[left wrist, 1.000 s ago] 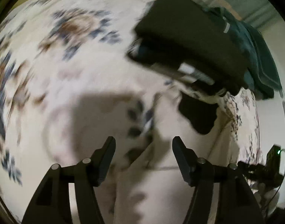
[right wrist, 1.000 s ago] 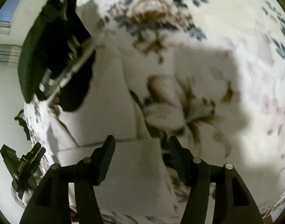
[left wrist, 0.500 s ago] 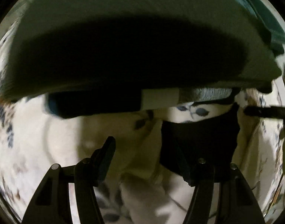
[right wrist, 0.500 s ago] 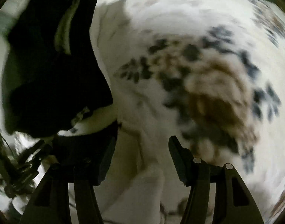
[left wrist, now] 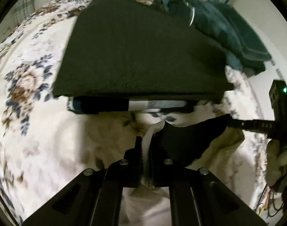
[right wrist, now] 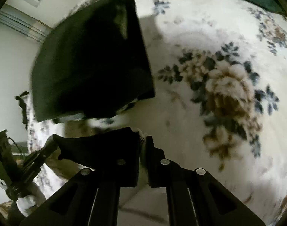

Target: Fold small clothes

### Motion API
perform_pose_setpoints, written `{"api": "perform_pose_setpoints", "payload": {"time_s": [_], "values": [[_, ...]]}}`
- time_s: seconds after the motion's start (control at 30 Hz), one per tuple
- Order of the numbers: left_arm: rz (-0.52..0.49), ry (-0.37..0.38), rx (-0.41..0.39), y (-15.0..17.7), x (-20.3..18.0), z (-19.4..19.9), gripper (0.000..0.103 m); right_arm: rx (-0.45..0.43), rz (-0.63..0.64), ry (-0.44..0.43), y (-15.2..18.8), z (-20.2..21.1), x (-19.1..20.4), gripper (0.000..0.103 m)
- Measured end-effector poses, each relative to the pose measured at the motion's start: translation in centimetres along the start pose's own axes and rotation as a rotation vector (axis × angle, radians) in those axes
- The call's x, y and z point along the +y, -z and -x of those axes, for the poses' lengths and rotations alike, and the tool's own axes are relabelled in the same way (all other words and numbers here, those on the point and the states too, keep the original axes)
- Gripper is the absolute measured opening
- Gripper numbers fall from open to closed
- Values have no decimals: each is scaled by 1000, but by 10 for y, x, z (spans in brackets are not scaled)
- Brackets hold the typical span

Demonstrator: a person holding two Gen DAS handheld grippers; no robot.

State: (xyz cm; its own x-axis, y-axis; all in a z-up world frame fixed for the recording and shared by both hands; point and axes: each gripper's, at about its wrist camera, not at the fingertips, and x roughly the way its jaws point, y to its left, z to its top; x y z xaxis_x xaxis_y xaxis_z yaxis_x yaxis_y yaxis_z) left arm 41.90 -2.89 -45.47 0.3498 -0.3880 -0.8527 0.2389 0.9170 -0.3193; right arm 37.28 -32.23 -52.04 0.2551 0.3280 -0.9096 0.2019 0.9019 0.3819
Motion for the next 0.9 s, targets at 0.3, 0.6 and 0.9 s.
{"api": "perform_pose_setpoints", "payload": {"time_s": [0.3, 0.6, 0.9], "values": [[113, 73, -45, 75, -14, 81, 5, -24, -7, -31, 109, 80, 15, 7], [242, 50, 116, 181, 20, 78, 5, 183, -44, 36, 241, 54, -16, 7], [409, 151, 114, 154, 36, 67, 61, 283, -167, -20, 260, 56, -50, 42]]}}
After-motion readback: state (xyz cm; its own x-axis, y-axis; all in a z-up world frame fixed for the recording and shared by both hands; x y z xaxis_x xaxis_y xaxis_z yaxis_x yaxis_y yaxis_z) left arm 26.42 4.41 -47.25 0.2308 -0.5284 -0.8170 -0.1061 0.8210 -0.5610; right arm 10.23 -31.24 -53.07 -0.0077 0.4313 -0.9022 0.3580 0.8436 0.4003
